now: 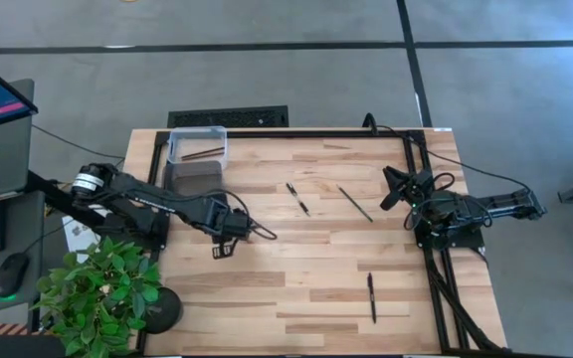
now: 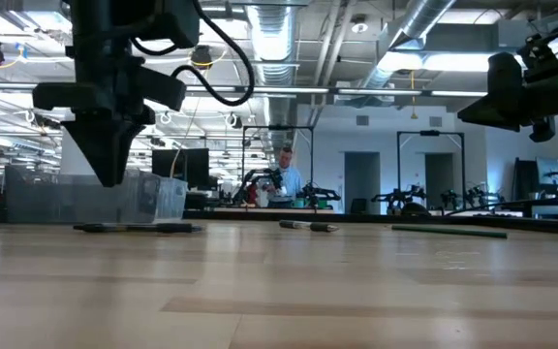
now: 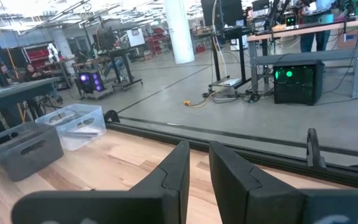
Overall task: Sort pens & pencils
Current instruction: Put the silver pen into the black bin
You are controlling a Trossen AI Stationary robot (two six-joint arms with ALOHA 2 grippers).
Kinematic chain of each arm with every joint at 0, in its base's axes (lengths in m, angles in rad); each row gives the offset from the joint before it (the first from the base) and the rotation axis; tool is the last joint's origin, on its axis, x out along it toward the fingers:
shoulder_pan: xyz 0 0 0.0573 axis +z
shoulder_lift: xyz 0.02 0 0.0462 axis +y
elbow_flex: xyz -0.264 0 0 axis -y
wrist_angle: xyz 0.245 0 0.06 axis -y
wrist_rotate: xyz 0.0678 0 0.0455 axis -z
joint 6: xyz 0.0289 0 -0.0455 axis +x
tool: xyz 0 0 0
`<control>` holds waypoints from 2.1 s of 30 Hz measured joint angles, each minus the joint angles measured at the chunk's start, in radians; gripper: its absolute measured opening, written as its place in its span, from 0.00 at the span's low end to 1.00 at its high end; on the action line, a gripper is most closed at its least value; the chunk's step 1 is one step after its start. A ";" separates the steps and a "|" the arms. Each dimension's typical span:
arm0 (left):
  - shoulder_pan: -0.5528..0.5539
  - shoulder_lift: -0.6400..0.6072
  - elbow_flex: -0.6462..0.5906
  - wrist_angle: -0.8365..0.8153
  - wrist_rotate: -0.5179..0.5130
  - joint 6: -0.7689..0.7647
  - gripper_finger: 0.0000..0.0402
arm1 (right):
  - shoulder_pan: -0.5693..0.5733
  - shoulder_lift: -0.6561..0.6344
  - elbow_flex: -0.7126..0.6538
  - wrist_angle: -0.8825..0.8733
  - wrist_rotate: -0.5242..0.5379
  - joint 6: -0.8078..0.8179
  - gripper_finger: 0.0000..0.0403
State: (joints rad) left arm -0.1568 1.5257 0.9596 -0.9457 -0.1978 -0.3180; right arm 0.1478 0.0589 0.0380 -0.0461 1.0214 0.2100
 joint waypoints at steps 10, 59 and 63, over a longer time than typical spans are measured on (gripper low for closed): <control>0.001 0.037 0.000 0.041 0.010 -0.011 0.27 | 0.000 0.000 0.000 0.000 0.000 -0.008 0.20; 0.001 0.045 0.001 0.044 -0.009 -0.189 0.43 | 0.000 0.020 0.000 0.000 0.000 -0.008 0.20; 0.001 0.045 0.001 0.044 -0.057 -0.160 0.43 | 0.000 0.020 0.000 0.000 0.000 -0.008 0.20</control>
State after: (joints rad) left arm -0.1555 1.5711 0.9607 -0.9021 -0.2548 -0.4784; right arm 0.1480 0.0792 0.0380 -0.0460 1.0218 0.2018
